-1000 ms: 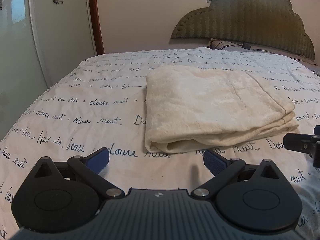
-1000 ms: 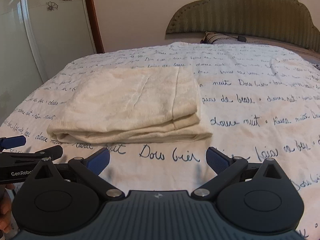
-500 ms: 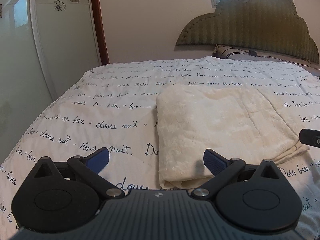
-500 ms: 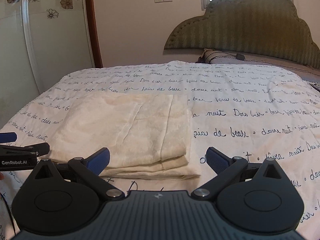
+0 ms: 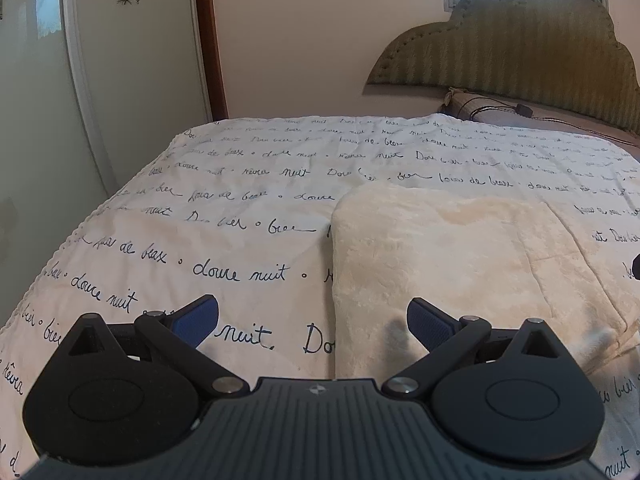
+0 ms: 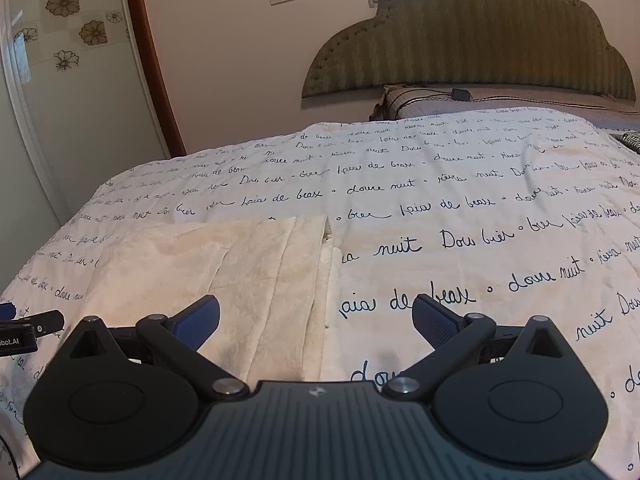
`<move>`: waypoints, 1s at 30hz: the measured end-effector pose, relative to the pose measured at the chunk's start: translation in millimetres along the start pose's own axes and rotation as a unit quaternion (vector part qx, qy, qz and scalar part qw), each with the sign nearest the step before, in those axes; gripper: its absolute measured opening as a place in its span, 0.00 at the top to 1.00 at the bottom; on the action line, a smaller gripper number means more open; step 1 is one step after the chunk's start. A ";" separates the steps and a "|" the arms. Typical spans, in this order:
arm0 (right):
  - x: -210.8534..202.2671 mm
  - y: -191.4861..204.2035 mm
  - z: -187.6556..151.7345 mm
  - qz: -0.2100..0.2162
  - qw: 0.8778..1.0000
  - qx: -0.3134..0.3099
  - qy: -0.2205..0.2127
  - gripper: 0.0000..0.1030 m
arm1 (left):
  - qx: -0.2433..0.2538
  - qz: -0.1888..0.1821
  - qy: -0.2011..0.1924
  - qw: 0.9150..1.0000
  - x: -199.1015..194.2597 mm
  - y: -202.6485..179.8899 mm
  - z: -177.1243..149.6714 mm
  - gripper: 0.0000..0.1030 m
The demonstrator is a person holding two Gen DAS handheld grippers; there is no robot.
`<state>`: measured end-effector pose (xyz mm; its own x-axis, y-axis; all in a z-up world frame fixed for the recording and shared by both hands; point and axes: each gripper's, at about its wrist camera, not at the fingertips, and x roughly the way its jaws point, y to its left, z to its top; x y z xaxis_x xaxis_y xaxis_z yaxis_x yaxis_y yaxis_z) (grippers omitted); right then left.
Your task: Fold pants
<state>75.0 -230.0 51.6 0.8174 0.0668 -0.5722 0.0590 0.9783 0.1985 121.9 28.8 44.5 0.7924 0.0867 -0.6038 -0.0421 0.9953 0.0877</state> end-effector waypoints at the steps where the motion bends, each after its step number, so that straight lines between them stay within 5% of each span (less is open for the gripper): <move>1: 1.2 -0.1 -0.2 0.000 1.000 0.000 0.001 0.00 | -0.001 -0.001 0.003 1.000 2.0 -0.2 1.3 0.01; 14: -17.1 41.8 -16.3 -0.015 0.999 -0.042 0.000 0.00 | 0.006 -0.016 0.013 1.000 -6.3 -17.6 -2.1 0.01; 23: -52.3 72.2 -52.9 -0.015 0.997 -0.080 0.008 0.00 | -0.011 -0.045 0.046 0.998 -26.8 -26.3 -43.7 0.00; 30: -56.4 80.0 -59.5 -0.005 0.996 -0.093 0.014 0.00 | 0.002 -0.034 0.055 0.998 -33.7 -30.6 -57.8 0.00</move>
<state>-0.5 -143.8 52.4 0.8014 0.0588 -0.5953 -0.0409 0.9982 0.0436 61.3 -2.0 16.4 0.7220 0.0231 -0.6915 0.0125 0.9988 0.0464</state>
